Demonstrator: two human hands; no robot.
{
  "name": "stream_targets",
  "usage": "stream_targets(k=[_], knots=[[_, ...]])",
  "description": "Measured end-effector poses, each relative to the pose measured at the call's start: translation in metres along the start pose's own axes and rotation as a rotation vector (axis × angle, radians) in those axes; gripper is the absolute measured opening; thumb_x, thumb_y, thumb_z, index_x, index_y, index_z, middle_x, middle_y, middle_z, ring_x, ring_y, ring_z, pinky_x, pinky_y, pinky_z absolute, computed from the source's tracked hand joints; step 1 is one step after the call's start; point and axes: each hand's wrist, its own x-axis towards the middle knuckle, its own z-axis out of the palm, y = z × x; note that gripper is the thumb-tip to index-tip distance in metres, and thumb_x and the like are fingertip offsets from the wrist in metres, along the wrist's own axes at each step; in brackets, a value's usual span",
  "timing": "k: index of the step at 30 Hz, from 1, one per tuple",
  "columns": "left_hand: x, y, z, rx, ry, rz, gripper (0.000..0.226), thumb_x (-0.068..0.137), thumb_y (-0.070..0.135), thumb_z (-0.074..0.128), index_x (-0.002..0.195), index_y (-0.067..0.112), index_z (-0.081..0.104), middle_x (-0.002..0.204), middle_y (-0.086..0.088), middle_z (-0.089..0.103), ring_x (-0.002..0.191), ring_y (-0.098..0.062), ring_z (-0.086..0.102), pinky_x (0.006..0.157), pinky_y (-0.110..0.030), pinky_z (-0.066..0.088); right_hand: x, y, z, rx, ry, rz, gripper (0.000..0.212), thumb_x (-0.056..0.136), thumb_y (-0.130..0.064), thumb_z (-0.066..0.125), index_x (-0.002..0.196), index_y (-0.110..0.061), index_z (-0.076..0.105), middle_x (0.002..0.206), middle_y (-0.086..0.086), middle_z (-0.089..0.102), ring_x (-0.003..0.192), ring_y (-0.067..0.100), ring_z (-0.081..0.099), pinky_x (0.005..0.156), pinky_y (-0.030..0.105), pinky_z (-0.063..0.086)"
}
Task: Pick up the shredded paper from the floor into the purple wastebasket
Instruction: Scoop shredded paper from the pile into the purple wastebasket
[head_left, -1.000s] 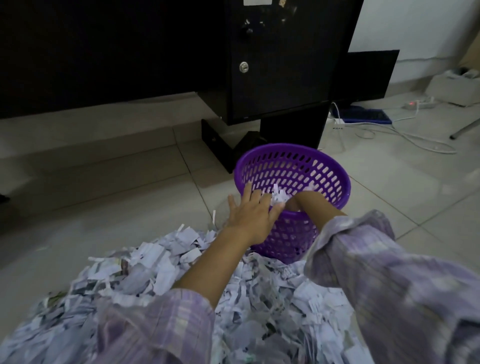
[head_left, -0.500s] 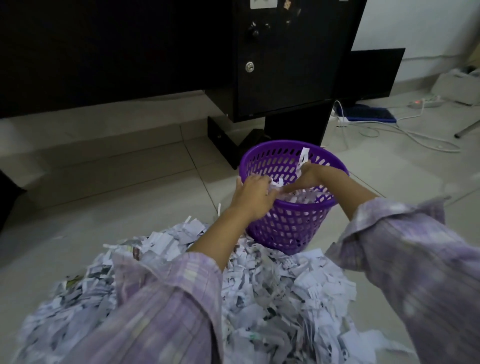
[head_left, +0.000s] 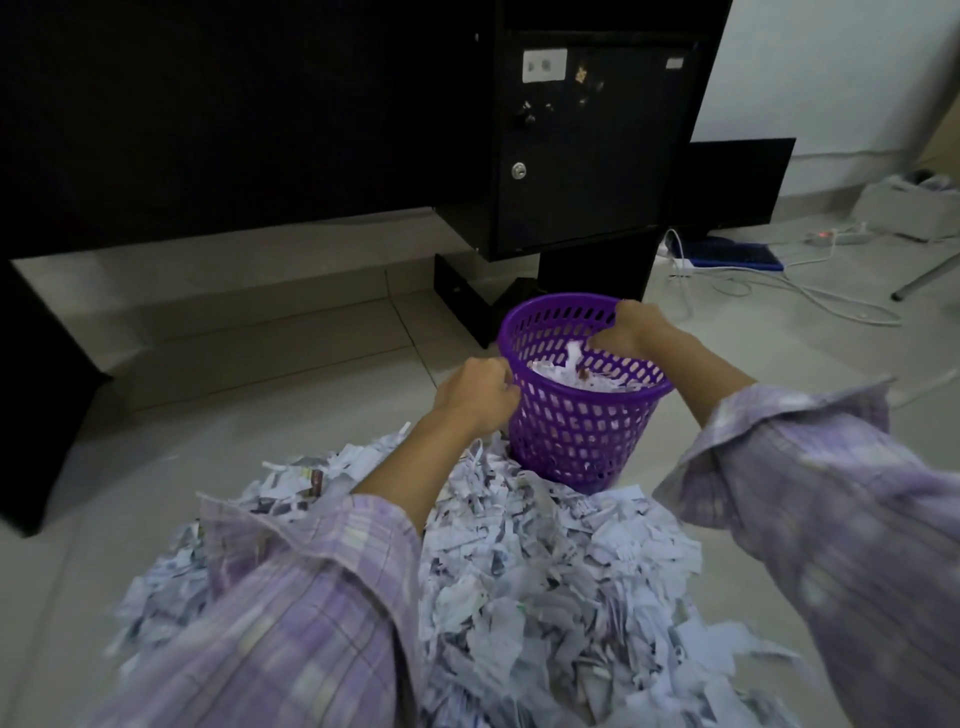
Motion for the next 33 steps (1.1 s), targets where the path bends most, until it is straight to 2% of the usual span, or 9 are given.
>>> stream_targets(k=[2,6,9,14,18,24,26,29,33], knots=[[-0.009,-0.002,-0.002,0.007,0.000,0.006,0.027,0.094,0.021,0.046,0.114,0.009,0.060,0.116,-0.010,0.063,0.104,-0.027,0.059,0.087,-0.036,0.050,-0.011,-0.004,-0.001,-0.074,-0.002,-0.065,0.034,0.095,-0.028,0.054,0.114,-0.003,0.065,0.109,0.012,0.065,0.100,0.029,0.060,0.078,0.032,0.045],[-0.030,-0.006,0.000,0.020,-0.018,0.008,0.029,0.094,0.022,0.046,0.117,0.008,0.059,0.120,-0.010,0.060,0.108,-0.028,0.057,0.086,-0.034,0.047,-0.037,-0.012,0.006,-0.140,-0.007,-0.186,0.032,0.096,-0.019,0.046,0.107,-0.003,0.071,0.117,0.011,0.067,0.113,0.030,0.059,0.102,0.042,0.042],[-0.052,-0.015,0.012,0.024,-0.037,0.011,0.030,0.094,0.023,0.048,0.118,0.009,0.058,0.121,-0.010,0.060,0.108,-0.029,0.056,0.085,-0.034,0.046,-0.060,-0.012,0.028,-0.024,-0.044,-0.203,0.031,0.092,-0.013,0.046,0.103,0.002,0.071,0.112,0.016,0.069,0.108,0.032,0.061,0.103,0.043,0.043],[-0.096,-0.059,0.053,0.034,-0.174,-0.052,0.036,0.093,0.027,0.055,0.125,0.010,0.053,0.133,-0.013,0.052,0.118,-0.030,0.053,0.095,-0.037,0.046,-0.127,-0.015,0.084,0.192,-0.230,-0.253,0.021,0.090,-0.021,0.062,0.104,-0.008,0.072,0.110,0.001,0.069,0.105,0.014,0.059,0.091,0.020,0.042],[-0.134,-0.095,0.083,0.039,-0.298,-0.133,0.046,0.093,0.030,0.056,0.133,0.010,0.045,0.139,-0.013,0.044,0.125,-0.029,0.046,0.097,-0.033,0.042,-0.162,-0.010,0.149,0.152,-0.477,-0.236,0.069,0.079,-0.050,0.071,0.137,-0.019,0.046,0.145,0.002,0.042,0.129,0.022,0.045,0.100,0.030,0.039],[-0.172,-0.128,0.103,-0.140,-0.315,-0.189,0.045,0.092,0.020,0.059,0.134,0.006,0.047,0.138,-0.015,0.049,0.125,-0.027,0.048,0.096,-0.028,0.040,-0.195,-0.009,0.237,0.182,-0.641,-0.192,0.115,0.068,-0.056,0.077,0.153,-0.034,0.002,0.161,0.008,-0.001,0.148,0.028,0.005,0.117,0.040,0.019],[-0.178,-0.131,0.105,-0.186,-0.301,-0.192,0.041,0.093,0.015,0.057,0.132,0.005,0.048,0.137,-0.015,0.050,0.123,-0.025,0.050,0.089,-0.022,0.039,-0.204,-0.012,0.259,0.230,-0.579,-0.194,0.105,0.071,-0.050,0.078,0.153,-0.031,0.014,0.159,0.013,0.008,0.146,0.028,0.017,0.114,0.036,0.026],[-0.181,-0.130,0.105,-0.301,-0.282,-0.238,0.035,0.095,0.012,0.054,0.129,0.005,0.050,0.132,-0.016,0.054,0.107,-0.020,0.054,0.082,-0.020,0.041,-0.206,-0.011,0.274,0.271,-0.366,-0.271,0.053,0.078,-0.029,0.076,0.125,-0.011,0.059,0.126,0.014,0.059,0.116,0.026,0.056,0.087,0.024,0.043],[-0.184,-0.122,0.095,-0.423,-0.262,-0.228,0.060,0.091,0.033,0.061,0.143,0.013,0.037,0.147,-0.005,0.041,0.131,-0.019,0.043,0.095,-0.022,0.035,-0.194,-0.011,0.250,0.467,-0.274,-0.260,0.016,0.083,-0.011,0.070,0.098,-0.008,0.072,0.097,0.005,0.070,0.087,0.017,0.064,0.068,0.014,0.044]])
